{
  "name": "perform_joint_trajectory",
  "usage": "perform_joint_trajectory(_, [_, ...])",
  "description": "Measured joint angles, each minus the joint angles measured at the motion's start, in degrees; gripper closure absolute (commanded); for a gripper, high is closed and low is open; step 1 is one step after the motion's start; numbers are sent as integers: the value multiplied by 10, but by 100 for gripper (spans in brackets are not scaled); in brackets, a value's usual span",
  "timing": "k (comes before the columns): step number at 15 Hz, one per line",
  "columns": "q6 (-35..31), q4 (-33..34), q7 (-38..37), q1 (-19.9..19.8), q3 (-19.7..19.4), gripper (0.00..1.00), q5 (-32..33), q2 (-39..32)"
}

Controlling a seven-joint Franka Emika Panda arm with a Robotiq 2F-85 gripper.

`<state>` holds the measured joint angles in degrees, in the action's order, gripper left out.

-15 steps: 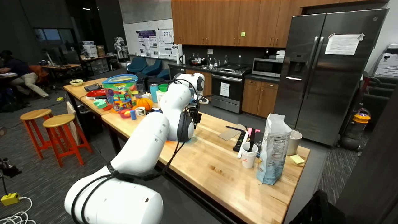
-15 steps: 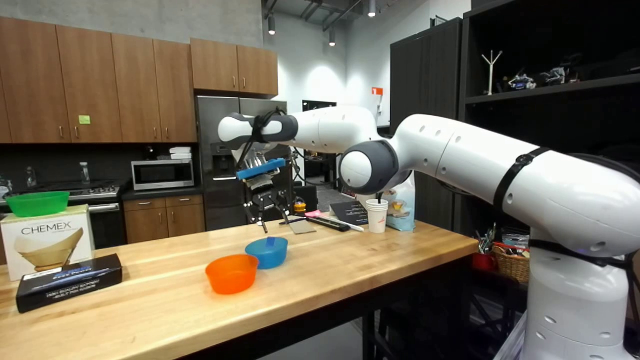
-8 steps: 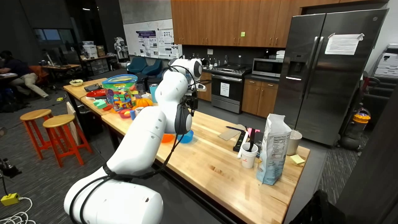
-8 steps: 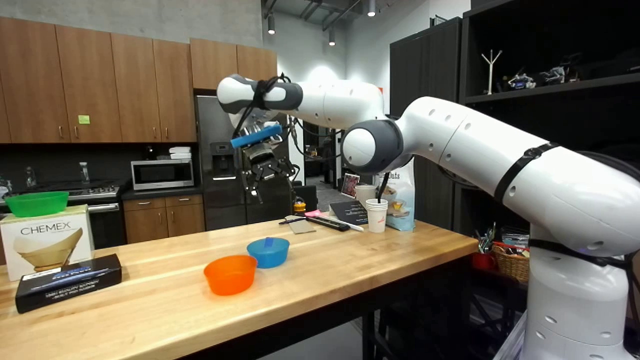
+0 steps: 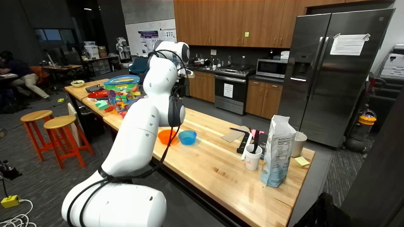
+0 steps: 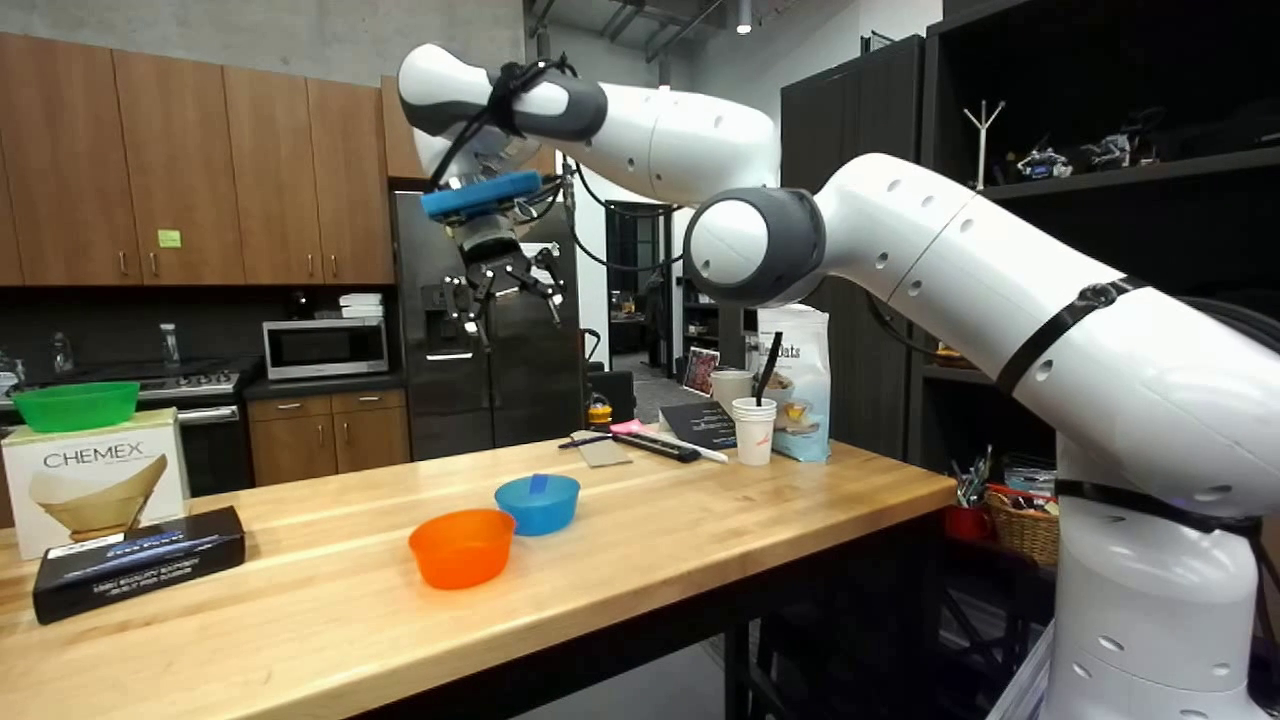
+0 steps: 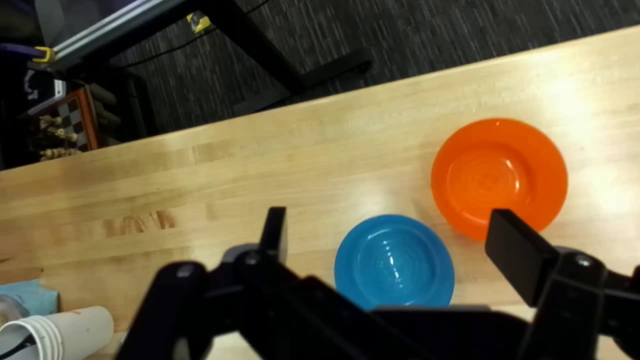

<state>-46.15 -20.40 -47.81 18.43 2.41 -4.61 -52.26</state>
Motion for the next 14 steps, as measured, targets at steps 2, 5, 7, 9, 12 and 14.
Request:
perform_joint_trajectory(2, [20, -1, 1, 15, 11, 0, -10, 7])
perform_joint_trajectory(5, [59, -6, 6, 34, 27, 0, -27, 15])
perform_joint_trajectory(7, [87, -7, 17, 46, 36, 0, -36, 16])
perform_joint_trajectory(9, [114, -7, 34, 58, 41, 0, -38, 17])
perform_joint_trajectory(12, [131, -7, 48, 72, 41, 0, -38, 17])
perform_joint_trajectory(14, [123, -7, 42, 76, 41, 0, -39, 17])
